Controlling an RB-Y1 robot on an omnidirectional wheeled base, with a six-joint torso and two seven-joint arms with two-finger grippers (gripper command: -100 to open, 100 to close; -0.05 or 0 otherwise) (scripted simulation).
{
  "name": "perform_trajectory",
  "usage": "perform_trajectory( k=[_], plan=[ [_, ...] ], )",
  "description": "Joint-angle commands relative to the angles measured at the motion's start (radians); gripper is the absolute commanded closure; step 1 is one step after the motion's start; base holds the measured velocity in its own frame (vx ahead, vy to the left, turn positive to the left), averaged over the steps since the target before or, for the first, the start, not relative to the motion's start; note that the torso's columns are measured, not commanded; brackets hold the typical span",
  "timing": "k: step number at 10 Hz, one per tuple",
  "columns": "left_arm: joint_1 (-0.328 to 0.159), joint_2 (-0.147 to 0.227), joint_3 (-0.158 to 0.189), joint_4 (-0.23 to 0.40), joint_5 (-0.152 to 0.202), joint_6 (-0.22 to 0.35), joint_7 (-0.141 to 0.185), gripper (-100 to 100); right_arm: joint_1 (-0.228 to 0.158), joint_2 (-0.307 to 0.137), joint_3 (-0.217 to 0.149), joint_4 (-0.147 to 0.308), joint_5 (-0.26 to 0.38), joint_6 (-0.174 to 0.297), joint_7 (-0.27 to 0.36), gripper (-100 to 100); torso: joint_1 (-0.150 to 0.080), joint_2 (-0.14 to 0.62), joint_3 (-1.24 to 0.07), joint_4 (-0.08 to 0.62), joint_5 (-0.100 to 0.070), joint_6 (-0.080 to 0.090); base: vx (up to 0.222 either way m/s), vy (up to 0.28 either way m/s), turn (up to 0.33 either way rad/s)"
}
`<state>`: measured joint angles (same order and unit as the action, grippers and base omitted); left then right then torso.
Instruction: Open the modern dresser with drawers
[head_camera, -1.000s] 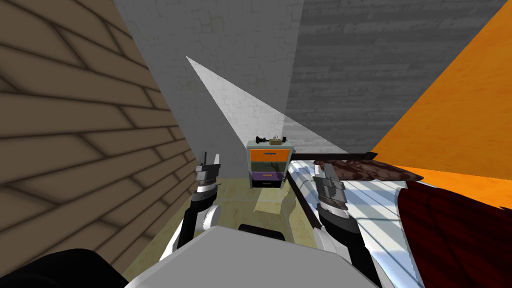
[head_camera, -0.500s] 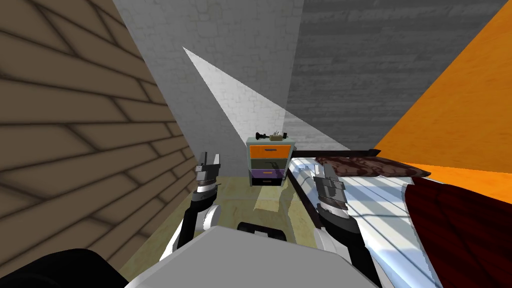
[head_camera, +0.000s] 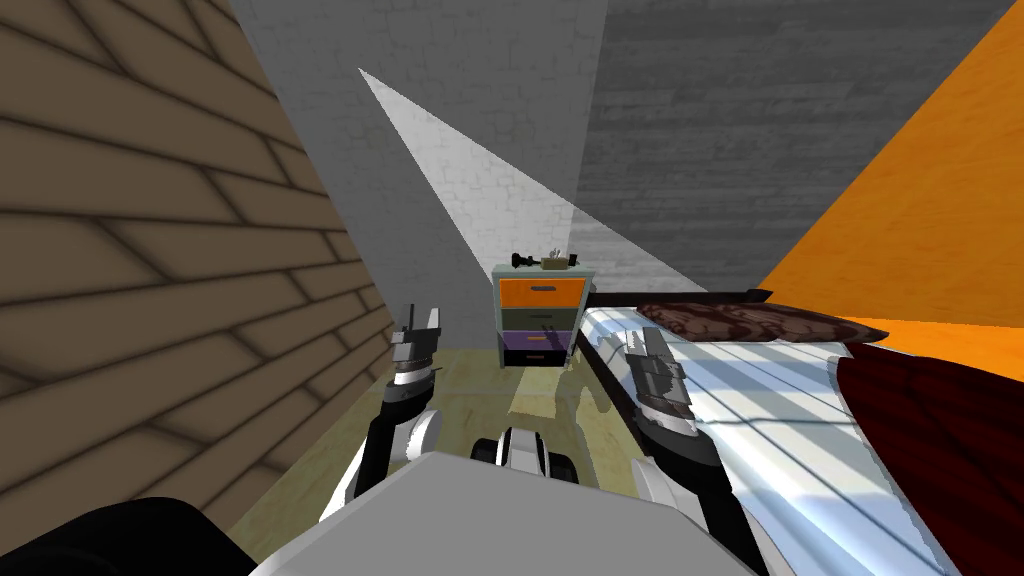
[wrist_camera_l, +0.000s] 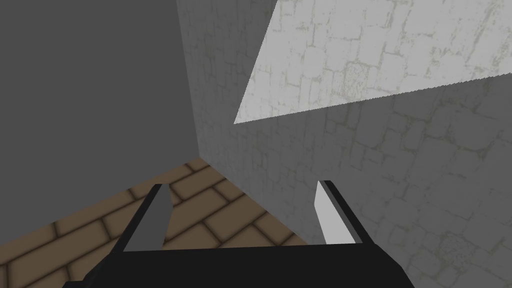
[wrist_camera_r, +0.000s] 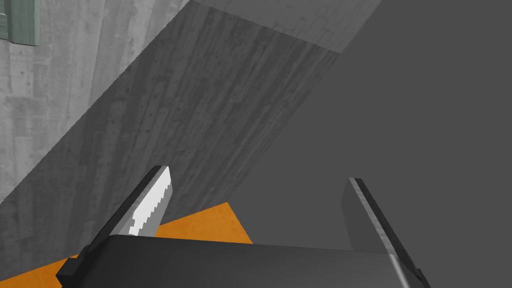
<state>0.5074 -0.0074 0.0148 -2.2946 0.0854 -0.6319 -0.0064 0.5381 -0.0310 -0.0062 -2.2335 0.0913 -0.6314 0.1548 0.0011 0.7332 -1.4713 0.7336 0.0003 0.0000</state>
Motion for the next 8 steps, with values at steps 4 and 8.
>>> perform_trajectory(
  k=[4,8],
  plan=[
    [0.000,0.000,0.000,0.000,0.000,0.000,0.000,0,-0.022,-0.139,-0.040,0.074,0.032,-0.007,0.138,-100,0.001,0.003,-0.005,0.004,0.000,0.000,0.066,0.088,0.008],
    [0.000,0.000,0.000,0.000,0.000,0.000,0.000,0,-0.039,-0.191,-0.072,0.129,0.060,-0.014,0.244,-100,-0.002,0.007,-0.003,0.005,-0.001,0.000,0.068,0.081,0.009]
  ],
)
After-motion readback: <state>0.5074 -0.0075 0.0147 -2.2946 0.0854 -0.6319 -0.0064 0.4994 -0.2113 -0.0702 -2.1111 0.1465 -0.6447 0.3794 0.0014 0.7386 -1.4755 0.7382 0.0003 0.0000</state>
